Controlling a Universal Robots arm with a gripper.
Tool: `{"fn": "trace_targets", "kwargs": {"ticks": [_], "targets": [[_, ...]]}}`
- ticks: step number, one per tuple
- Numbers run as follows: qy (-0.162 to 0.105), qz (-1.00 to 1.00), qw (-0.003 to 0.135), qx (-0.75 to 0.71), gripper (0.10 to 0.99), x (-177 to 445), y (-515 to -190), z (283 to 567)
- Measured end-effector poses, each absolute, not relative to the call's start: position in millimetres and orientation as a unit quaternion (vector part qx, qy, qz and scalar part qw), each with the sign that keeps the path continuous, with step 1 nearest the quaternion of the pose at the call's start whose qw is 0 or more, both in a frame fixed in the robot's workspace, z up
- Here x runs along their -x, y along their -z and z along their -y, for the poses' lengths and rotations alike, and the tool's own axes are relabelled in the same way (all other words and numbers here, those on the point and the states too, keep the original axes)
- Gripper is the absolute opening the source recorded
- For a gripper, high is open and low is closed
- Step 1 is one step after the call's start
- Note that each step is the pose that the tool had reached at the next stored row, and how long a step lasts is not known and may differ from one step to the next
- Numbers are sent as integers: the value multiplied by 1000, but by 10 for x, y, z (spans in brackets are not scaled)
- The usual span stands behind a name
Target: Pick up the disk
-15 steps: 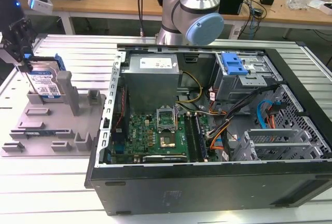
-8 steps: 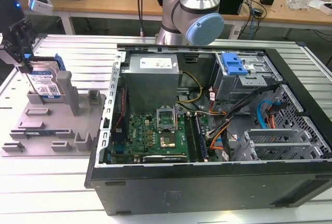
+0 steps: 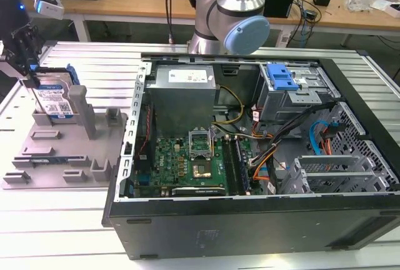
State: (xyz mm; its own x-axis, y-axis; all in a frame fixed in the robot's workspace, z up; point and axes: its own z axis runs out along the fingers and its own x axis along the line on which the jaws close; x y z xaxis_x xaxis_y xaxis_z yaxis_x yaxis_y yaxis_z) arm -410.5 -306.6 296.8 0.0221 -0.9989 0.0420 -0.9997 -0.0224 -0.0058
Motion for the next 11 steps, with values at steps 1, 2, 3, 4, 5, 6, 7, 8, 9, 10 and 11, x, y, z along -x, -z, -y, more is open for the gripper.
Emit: {"fn": "trace_targets", "kwargs": {"ticks": [1,2,3,4,5,6,7,8,9,10,11], "targets": [[-17,699,13,-715,369,4105,-2968,3066],[-17,699,13,-715,369,4105,-2968,3066],[-17,699,13,-715,369,4105,-2968,3066],[-17,699,13,-715,369,4105,-2968,3067],[-17,699,13,-715,369,4105,-2968,3067],[-17,699,12,-715,369,4105,-2968,3067],[-17,699,12,-715,369,4105,-2968,3068],[-16,699,11,-715,369,4105,-2968,3071],[-15,699,10,-715,369,4105,-2968,3073],[-15,699,10,-715,369,4106,-2968,3075],[-15,699,10,-715,369,4106,-2968,3078]]}}
